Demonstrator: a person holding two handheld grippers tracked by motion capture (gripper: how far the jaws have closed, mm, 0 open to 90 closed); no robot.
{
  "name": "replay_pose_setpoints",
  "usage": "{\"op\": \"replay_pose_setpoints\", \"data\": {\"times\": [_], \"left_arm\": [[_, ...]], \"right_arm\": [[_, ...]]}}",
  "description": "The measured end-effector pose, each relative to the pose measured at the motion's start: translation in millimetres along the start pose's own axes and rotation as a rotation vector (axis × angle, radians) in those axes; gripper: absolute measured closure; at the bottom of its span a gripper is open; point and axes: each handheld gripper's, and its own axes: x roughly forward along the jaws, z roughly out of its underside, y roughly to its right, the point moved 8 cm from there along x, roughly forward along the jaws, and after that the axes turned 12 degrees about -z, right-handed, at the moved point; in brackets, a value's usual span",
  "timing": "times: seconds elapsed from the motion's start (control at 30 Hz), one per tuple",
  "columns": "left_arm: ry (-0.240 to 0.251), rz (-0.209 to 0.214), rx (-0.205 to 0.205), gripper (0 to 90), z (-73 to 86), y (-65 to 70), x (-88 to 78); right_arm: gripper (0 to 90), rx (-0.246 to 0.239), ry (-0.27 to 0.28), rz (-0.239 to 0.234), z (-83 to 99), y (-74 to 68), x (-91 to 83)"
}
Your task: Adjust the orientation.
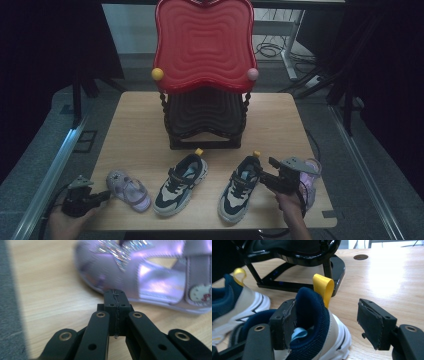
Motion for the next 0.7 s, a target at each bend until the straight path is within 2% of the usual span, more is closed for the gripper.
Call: {"op": "replay_pose_setpoints", "data": {"times": [0.1,0.17,0.27,0.37,0.7], "left_arm": [[0.008,-0.028,-0.035,89.9,-3.6,-15.6,-2.0],[-0.007,-0.033,-0.044,89.9,-3.1,-17.9,2.3],[-0.023,-0.035,-0.033,89.9,-3.8,-16.8,7.1],[-0.036,-0.044,-0.023,89.9,-8.2,-14.5,14.0],[-0.041,-0.02,-0.041,89.8,-22.6,-14.9,26.2]], "right_arm": [[31.9,0.002,0.003,0.003,-0.5,0.8,-0.4],[31.8,0.003,0.003,0.007,-0.4,1.3,-0.5],[31.9,0.001,0.006,0.016,-0.3,2.5,-0.9],[32.0,0.021,0.02,0.039,-0.2,8.0,-3.1],[32.2,0.038,0.037,0.057,-1.5,13.2,-7.8]]}}
